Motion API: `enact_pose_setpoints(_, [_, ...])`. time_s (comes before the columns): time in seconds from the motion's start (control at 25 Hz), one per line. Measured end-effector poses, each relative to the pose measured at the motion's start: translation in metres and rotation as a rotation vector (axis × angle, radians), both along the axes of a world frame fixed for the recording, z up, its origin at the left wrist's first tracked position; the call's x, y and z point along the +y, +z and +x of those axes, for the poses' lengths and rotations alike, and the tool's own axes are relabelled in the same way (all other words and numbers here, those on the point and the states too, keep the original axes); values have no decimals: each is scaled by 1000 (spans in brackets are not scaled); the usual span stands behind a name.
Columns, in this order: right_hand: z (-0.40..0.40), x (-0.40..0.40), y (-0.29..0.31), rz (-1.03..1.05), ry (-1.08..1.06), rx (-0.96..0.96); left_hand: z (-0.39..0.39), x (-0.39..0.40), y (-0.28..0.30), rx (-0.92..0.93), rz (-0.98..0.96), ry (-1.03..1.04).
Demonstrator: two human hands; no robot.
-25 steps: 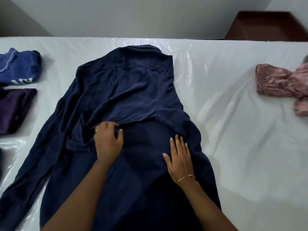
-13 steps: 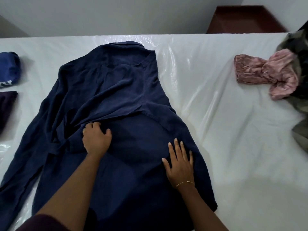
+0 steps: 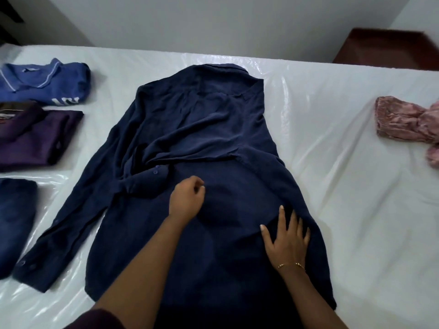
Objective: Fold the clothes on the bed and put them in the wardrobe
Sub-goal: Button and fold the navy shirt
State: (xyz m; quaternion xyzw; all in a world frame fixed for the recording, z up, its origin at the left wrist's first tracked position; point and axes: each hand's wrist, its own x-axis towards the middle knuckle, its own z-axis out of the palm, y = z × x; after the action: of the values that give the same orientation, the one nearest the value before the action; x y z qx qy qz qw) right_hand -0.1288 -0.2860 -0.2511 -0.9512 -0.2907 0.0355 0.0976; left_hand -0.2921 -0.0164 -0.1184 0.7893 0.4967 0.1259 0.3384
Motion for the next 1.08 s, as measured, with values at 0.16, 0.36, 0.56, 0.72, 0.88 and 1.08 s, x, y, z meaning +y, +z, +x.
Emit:
enact_pose_setpoints(0.16, [-10, -34, 0, -40, -130, 90, 41, -62, -3, -65, -156, -171])
enact_pose_setpoints(0.36, [-28, -102, 10, 141, -261, -183, 98, -118, 18, -264, -699, -29])
enact_pose_setpoints(0.56, [-13, -138, 11, 155, -488, -122, 138, -140, 21, -267, -1014, -37])
enact_pose_setpoints(0.72, [2, -139, 5, 393, -345, -71, 148, -156, 13, -278, -1082, -87])
enact_pose_setpoints(0.88, [-39, -120, 23, 454, -170, -151, 141, -157, 20, -553, -1061, 77])
enact_pose_setpoints(1.08, [-100, -94, 17, 501, 206, -33, 88, -131, 27, -429, -712, 114])
